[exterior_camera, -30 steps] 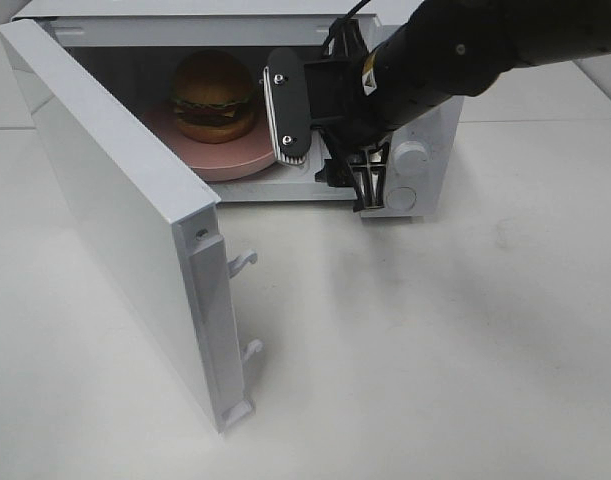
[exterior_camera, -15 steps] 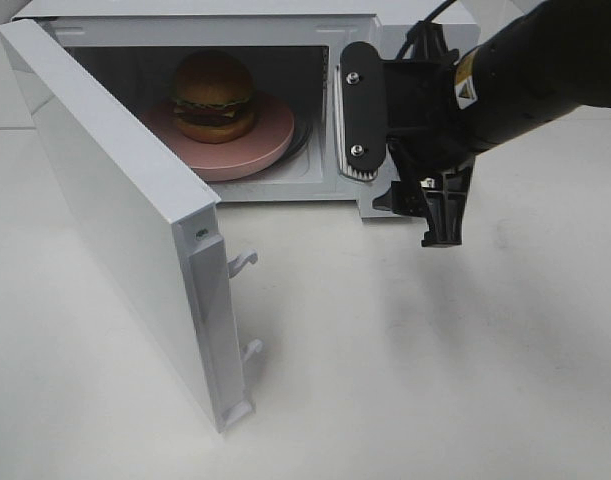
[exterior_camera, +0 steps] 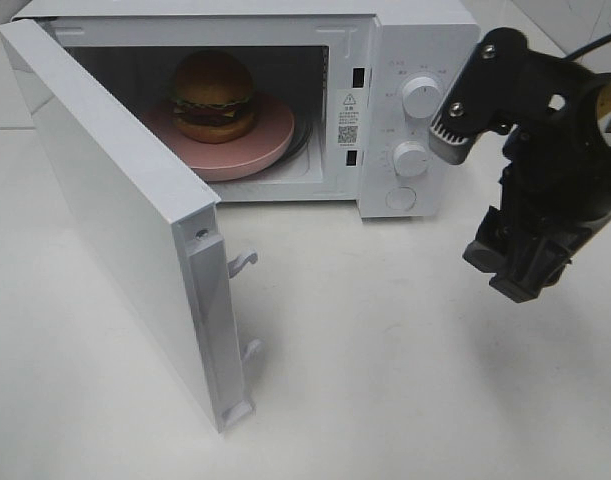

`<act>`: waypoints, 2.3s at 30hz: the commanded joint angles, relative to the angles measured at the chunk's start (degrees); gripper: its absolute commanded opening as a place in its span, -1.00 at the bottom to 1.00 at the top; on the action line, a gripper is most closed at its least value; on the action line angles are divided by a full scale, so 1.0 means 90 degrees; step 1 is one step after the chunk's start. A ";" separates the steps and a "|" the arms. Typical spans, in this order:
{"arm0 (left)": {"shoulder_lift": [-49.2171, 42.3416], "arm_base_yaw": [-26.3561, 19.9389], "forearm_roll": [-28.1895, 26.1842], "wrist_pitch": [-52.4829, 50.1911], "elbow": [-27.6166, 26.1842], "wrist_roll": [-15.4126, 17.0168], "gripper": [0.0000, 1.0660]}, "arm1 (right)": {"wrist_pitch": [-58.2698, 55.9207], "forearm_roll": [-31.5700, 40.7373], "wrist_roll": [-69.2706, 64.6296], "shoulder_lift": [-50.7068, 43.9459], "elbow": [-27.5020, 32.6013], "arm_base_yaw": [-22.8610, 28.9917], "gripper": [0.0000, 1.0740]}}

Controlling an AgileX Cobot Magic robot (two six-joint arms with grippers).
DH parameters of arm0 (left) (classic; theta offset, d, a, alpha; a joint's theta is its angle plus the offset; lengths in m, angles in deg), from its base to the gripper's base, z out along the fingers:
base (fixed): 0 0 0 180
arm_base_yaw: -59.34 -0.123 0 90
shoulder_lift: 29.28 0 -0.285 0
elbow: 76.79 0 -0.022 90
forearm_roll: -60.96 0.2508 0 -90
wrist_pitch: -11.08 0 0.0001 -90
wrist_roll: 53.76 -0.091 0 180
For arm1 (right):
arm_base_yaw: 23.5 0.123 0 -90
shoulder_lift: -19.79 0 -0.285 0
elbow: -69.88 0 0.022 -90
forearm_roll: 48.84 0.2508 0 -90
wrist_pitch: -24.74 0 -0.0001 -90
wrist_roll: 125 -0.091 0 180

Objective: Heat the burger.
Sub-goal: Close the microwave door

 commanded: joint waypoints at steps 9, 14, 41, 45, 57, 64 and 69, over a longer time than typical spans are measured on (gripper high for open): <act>-0.0070 0.0038 -0.0025 -0.0057 0.0000 0.0057 0.83 | -0.1522 0.0560 -0.2101 -0.1700 0.0306 -0.0032 0.39; -0.0070 0.0038 -0.0025 -0.0057 0.0000 0.0057 0.83 | -0.2063 0.0789 -0.2107 -0.2292 0.0306 -0.0032 0.39; -0.0070 0.0038 -0.0025 -0.0057 0.0000 0.0057 0.83 | -0.2846 0.0866 -0.2107 -0.5214 0.1490 -0.0834 0.39; -0.0070 0.0038 -0.0025 -0.0057 0.0000 0.0057 0.83 | -0.2648 0.0891 -0.2101 -0.5685 0.1783 -0.1369 0.39; -0.0070 0.0038 -0.0025 -0.0057 0.0000 0.0057 0.83 | -0.2266 0.1401 -0.2088 -0.7289 0.2018 -0.2693 0.35; -0.0070 0.0038 -0.0025 -0.0057 0.0000 0.0057 0.83 | -0.2266 0.1413 -0.2056 -0.8130 0.2031 -0.3069 0.32; -0.0057 0.0038 -0.0025 -0.0057 0.0000 0.0057 0.83 | -0.2266 0.1413 -0.2012 -0.8142 0.2031 -0.3069 0.32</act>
